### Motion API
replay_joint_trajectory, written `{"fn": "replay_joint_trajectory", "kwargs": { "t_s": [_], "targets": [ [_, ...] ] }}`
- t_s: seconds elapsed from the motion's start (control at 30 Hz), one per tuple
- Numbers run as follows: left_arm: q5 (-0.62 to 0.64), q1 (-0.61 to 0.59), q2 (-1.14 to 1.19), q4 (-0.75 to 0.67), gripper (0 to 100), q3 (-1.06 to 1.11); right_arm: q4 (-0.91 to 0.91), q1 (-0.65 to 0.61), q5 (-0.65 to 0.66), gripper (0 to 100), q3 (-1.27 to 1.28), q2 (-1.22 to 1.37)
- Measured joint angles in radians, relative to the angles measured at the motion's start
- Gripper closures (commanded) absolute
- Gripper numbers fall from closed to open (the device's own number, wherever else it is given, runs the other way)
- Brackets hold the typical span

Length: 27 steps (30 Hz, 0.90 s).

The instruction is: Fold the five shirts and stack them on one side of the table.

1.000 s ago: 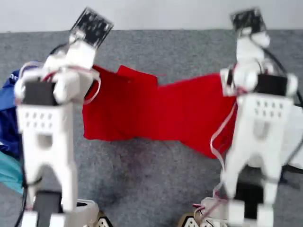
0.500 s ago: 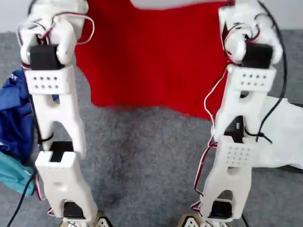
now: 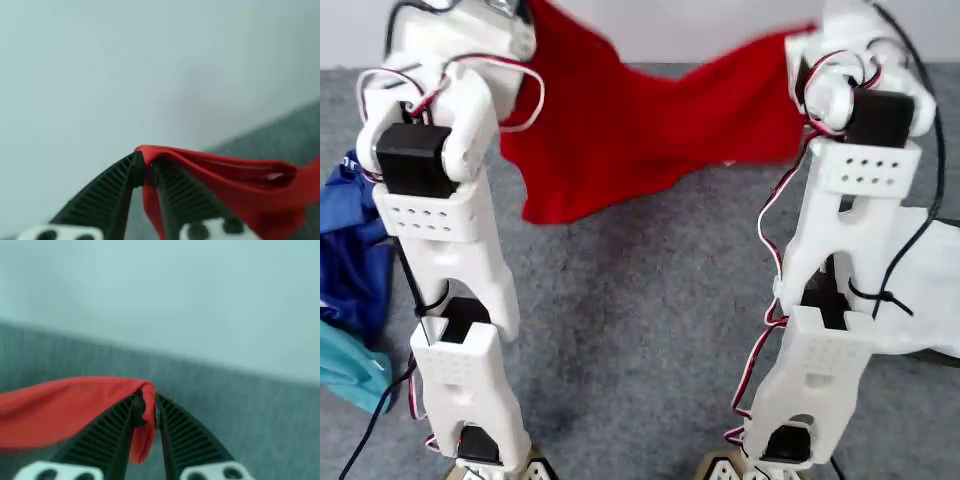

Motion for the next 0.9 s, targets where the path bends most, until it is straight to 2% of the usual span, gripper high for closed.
{"fn": "replay_joint_trajectory", "kwargs": {
  "t_s": [0.07,0.2,0.4,0.53,0.73,0.9],
  "targets": [
    [0.002,0.000,0.000,0.083,98,0.000,0.071,0.012,0.020,98.8,0.052,0.000],
    [0.006,0.000,0.000,0.117,98,0.000,0.238,0.017,0.091,98.8,0.127,0.002],
    [0.069,0.000,-0.046,0.117,98,0.091,0.267,0.043,0.107,98.8,0.356,-0.041],
    [0.080,0.000,-0.196,0.117,98,0.310,0.267,0.038,0.115,98.8,0.598,-0.199],
    [0.072,0.000,-0.528,0.117,98,0.784,0.267,0.028,0.187,98.8,0.971,-0.505],
    [0.034,0.000,-0.809,0.117,98,1.171,0.267,0.029,0.245,98.8,1.165,-0.736]
  ]
}}
